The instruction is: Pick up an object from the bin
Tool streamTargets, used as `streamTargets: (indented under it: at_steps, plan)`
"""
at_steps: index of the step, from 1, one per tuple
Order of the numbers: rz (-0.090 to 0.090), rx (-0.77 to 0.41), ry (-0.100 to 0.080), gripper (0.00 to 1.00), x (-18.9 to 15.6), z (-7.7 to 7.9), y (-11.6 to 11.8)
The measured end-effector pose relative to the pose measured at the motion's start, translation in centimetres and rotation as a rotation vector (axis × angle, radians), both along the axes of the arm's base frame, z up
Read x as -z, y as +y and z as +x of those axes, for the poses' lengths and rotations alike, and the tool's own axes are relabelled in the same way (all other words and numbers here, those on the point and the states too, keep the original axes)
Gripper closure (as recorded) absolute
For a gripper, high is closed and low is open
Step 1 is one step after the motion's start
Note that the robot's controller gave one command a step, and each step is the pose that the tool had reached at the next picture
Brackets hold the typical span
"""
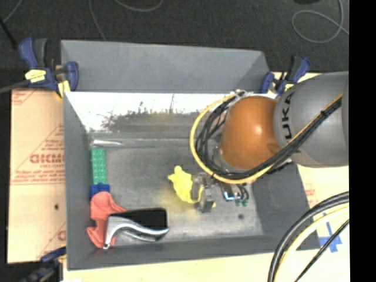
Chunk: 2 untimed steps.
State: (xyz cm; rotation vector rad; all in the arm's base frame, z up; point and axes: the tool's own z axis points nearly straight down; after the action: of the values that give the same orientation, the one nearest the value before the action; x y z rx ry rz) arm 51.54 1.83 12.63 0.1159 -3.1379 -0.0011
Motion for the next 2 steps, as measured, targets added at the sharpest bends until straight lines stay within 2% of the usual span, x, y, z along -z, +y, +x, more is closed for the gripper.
streamTargets:
  at_steps: [1, 2]
  plan:
    - [0.000, 0.002, 0.005, 1.00, -3.7, 0.5, 0.9]
    - [0.001, -0.004, -0.005, 1.00, -4.7, 0.7, 1.3]
